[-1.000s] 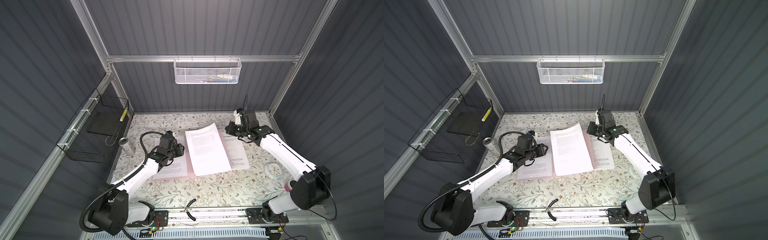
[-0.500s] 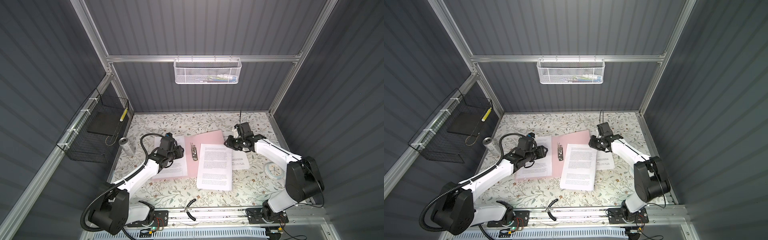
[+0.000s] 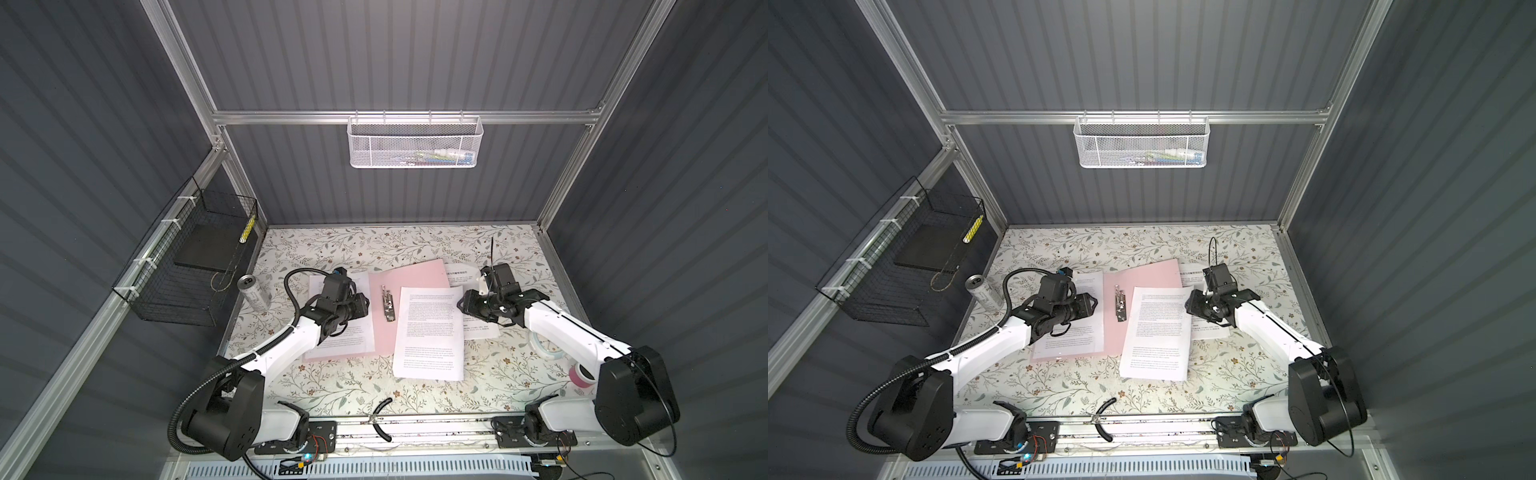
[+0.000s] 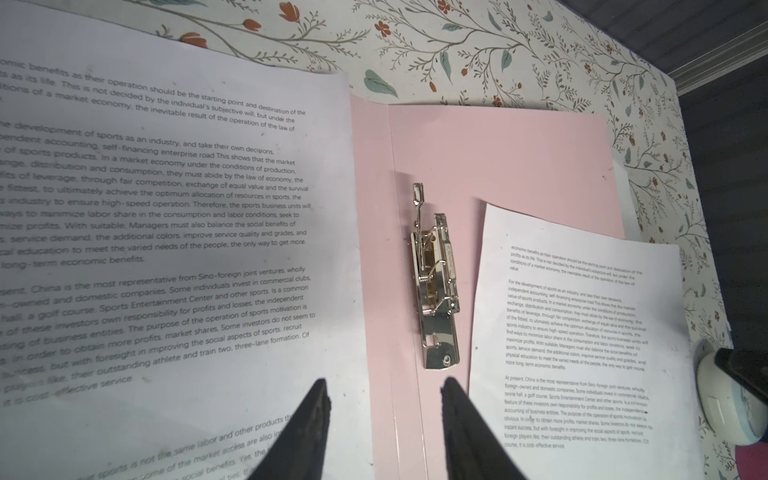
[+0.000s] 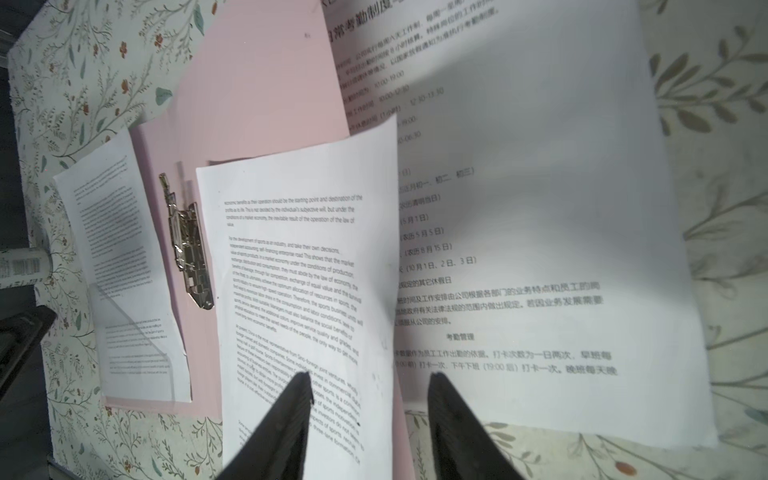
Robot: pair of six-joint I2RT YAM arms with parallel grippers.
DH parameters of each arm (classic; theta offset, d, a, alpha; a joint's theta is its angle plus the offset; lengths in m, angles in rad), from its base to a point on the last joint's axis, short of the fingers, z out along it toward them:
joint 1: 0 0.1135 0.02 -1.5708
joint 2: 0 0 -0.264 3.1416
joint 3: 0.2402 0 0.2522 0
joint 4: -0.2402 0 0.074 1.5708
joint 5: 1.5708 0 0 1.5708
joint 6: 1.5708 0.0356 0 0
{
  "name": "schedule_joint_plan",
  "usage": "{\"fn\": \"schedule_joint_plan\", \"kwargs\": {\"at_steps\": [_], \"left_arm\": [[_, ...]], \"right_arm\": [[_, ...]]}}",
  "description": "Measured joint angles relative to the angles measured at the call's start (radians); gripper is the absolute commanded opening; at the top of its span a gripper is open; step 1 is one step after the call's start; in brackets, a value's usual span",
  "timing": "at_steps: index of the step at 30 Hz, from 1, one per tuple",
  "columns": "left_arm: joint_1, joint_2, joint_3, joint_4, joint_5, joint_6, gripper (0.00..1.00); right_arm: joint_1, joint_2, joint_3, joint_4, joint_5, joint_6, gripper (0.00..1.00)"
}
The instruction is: Put the files into the folder
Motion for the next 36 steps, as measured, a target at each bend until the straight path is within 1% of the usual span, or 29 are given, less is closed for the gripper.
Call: {"fn": "schedule_joint_plan", "kwargs": {"at_steps": [5,11,14,17,21,25,27,36], "left_arm": [[0.000,0.000,0.000,0.000,0.003,0.000,0.46],[0.000,0.000,0.000,0.001,0.003,0.000,0.46],[0.000,0.000,0.000,0.001,0.003,0.000,0.46],[0.000,0.000,0.000,0.001,0.003,0.000,0.46],[0.000,0.000,0.000,0.001,0.003,0.000,0.46],[0.000,0.004,0.000,0.001,0.005,0.000,0.46],[0.000,0.006,0.000,0.001,0.006,0.000,0.46],[0.000,0.007,0.000,0.004,0.008,0.000,0.46]], "right_arm": [[0.000,0.016,-0.031,0.031,-0.021,0.015,0.49],[0.010,0.072,-0.034,0.089,-0.050,0.031,0.49],[0.013,0.087,-0.034,0.102,-0.058,0.031,0.46],[0.014,0.088,-0.033,0.108,-0.060,0.032,0.40],[0.015,0.088,-0.026,0.106,-0.060,0.027,0.28],[0.015,0.088,-0.010,0.106,-0.060,0.024,0.07],[0.015,0.088,0.001,0.105,-0.058,0.026,0.00],[0.040,0.109,0.058,0.094,-0.028,-0.002,0.00]]}}
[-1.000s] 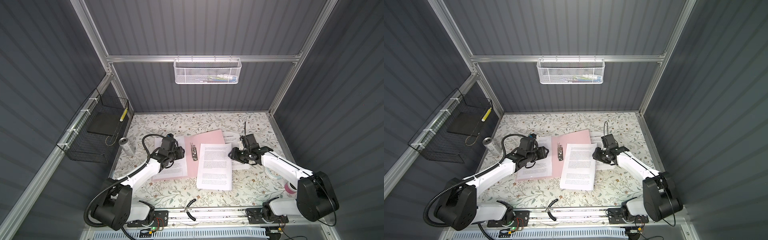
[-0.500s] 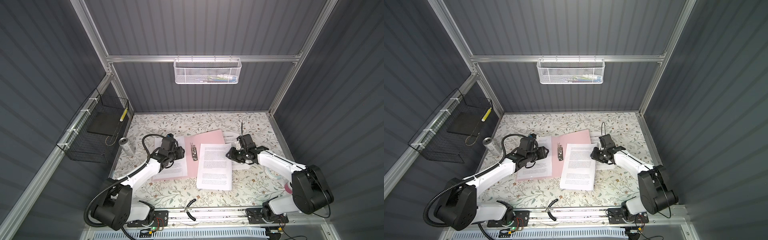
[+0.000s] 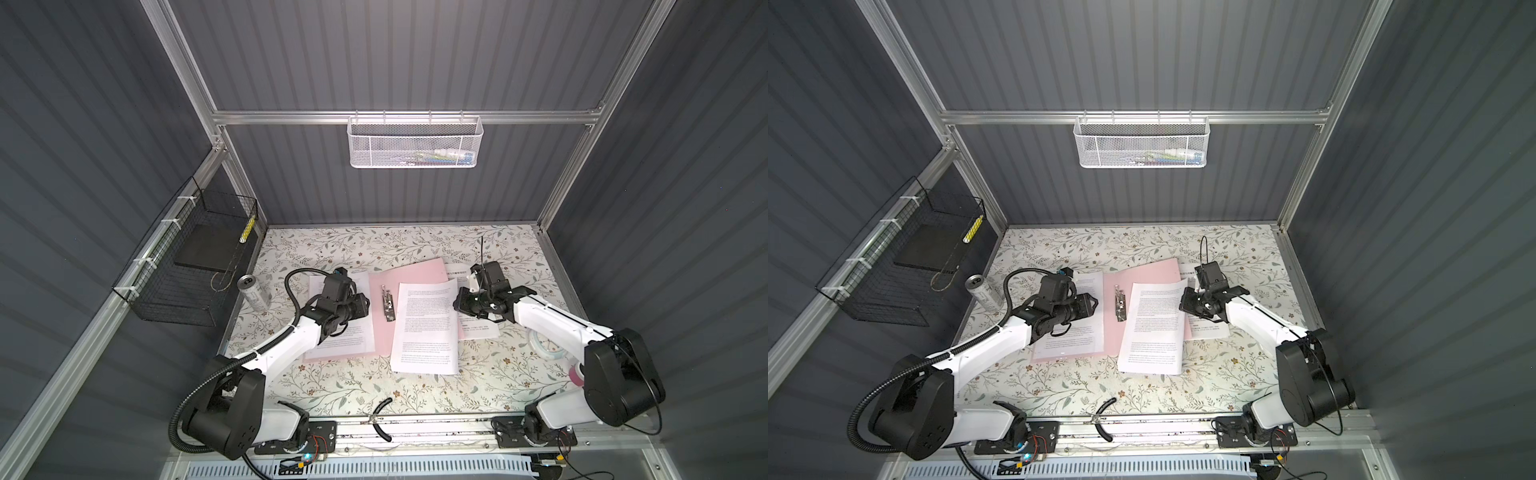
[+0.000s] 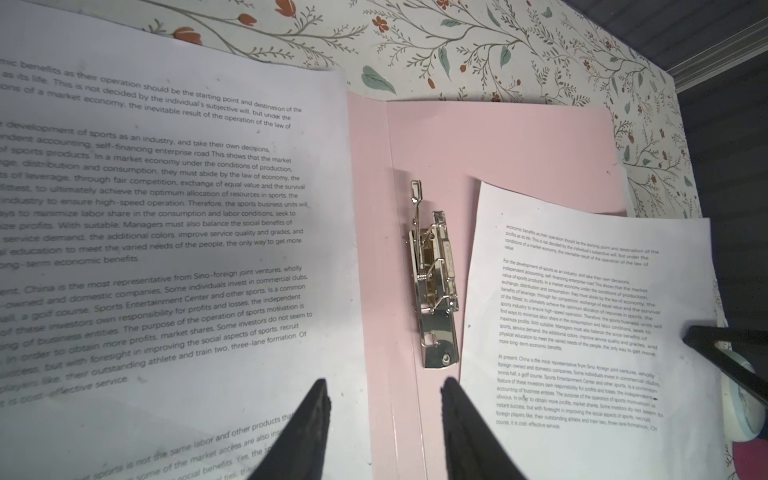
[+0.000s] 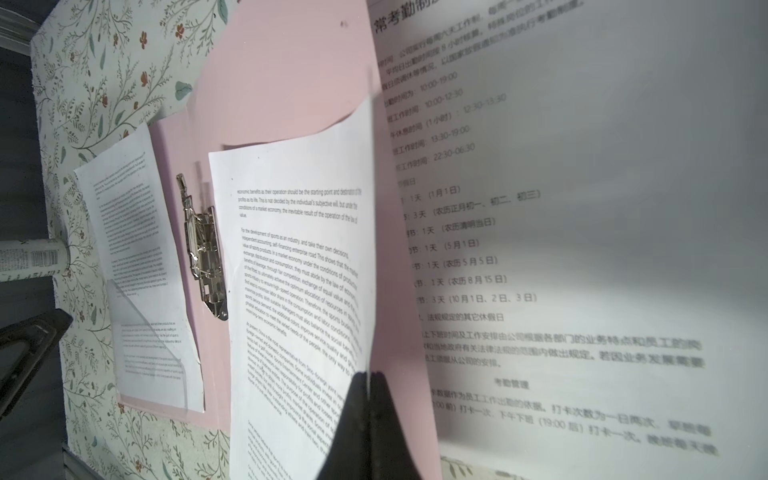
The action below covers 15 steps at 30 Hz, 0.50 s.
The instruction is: Put the files into the folder
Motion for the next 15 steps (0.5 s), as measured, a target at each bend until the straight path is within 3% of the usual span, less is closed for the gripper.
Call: {"fn": "schedule_joint_plan", "kwargs": {"at_steps": [15], "left_arm": [[0.000,0.002,0.000,0.003,0.002,0.000,0.46]], "right_arm": [[0.013,0.100,0.164,0.006,-0.014,-0.130,0.00]]}}
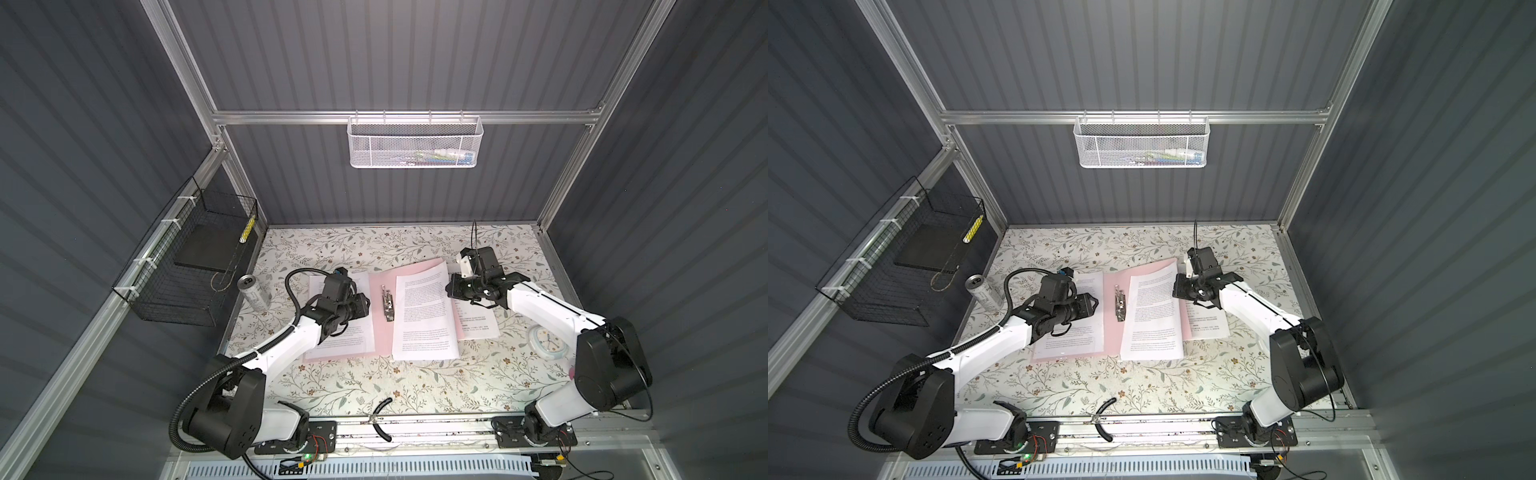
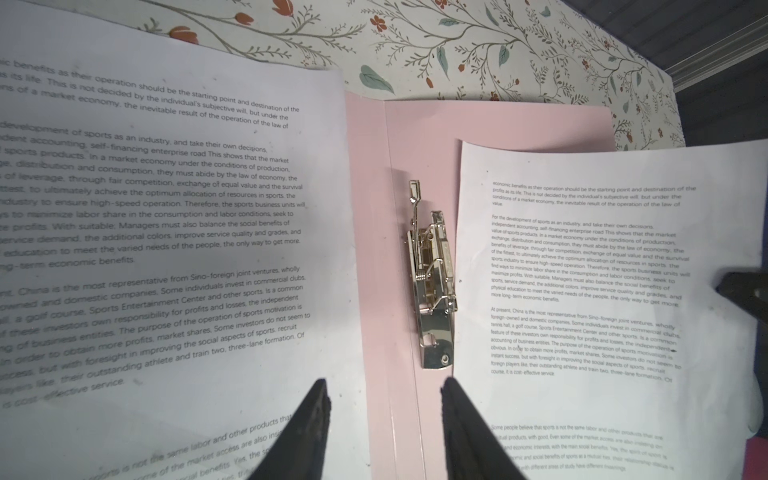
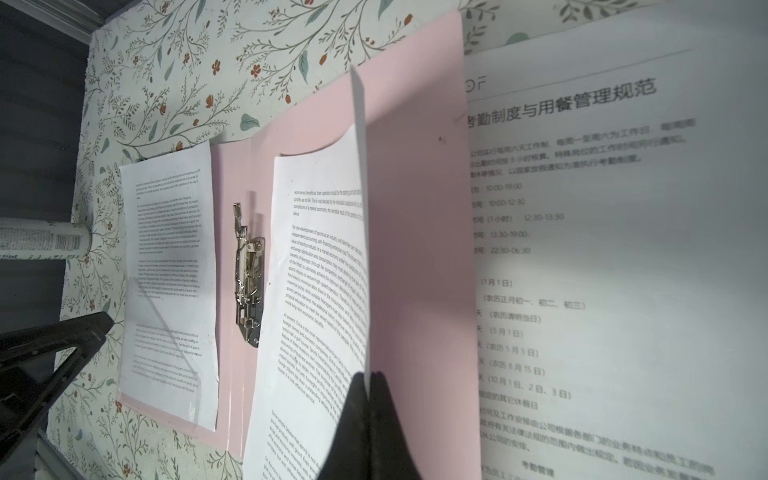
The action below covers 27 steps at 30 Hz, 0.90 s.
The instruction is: Put the files into the folder
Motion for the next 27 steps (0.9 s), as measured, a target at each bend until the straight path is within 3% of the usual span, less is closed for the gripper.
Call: {"fn": "schedule_joint_plan", "kwargs": {"at_steps": [16,27], "left_arm": [[0.000,0.022,-0.008,0.022,0.011,0.004,0.46],[0.000,0.024,-0.008,0.022,0.011,0.007,0.46]], "right_arm": [[0.003,0.208,0.233,-0.035,-0.055,-0.116,0.00],[0.004,0.270,0.249,-0.039,-0.070,-0.122,0.00]]}}
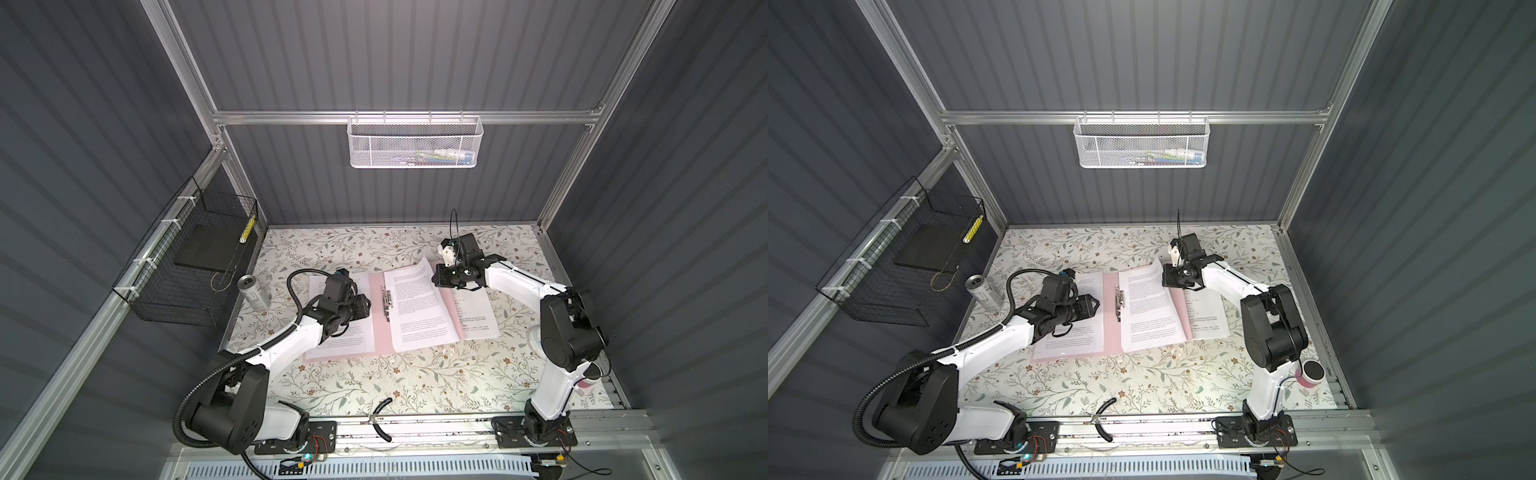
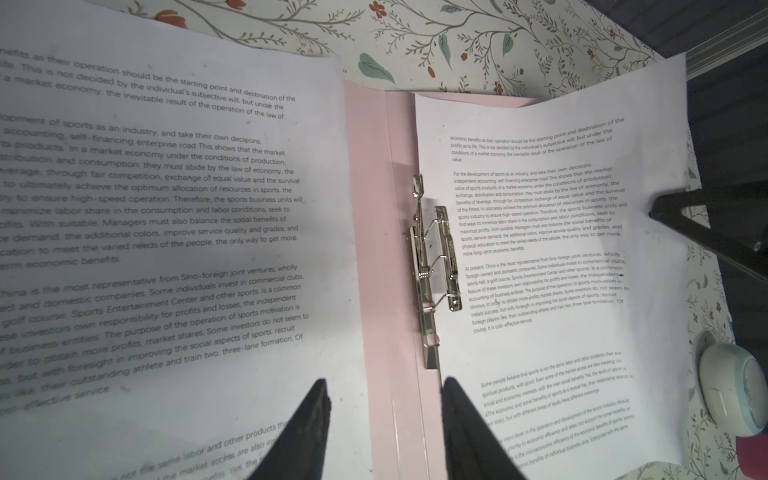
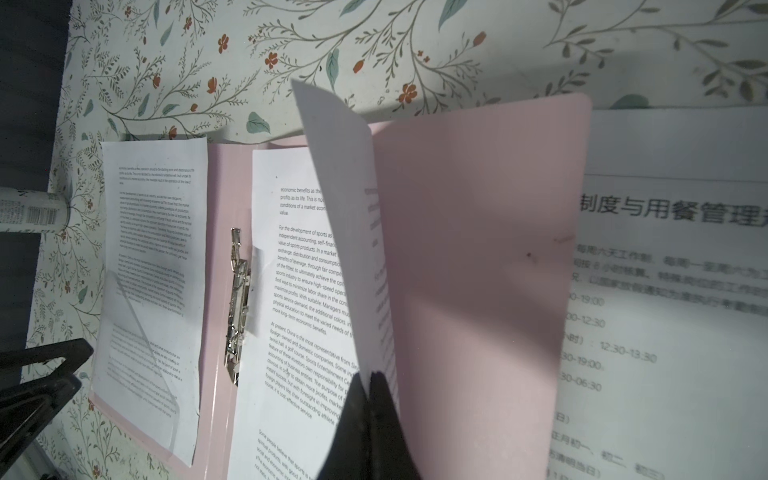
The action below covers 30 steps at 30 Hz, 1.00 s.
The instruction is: Put the files into the folder
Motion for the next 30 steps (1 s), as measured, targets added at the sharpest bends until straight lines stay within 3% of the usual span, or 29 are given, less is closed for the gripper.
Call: {"fn": "schedule_joint_plan", "kwargs": {"at_steps": [30], "left_arm": [[0.000,0.003,0.000,0.000,0.000,0.000,0.46]], "right_arm": [[-0.014,0.002,0.010,0.003,0.031,0.023,0.00]]}}
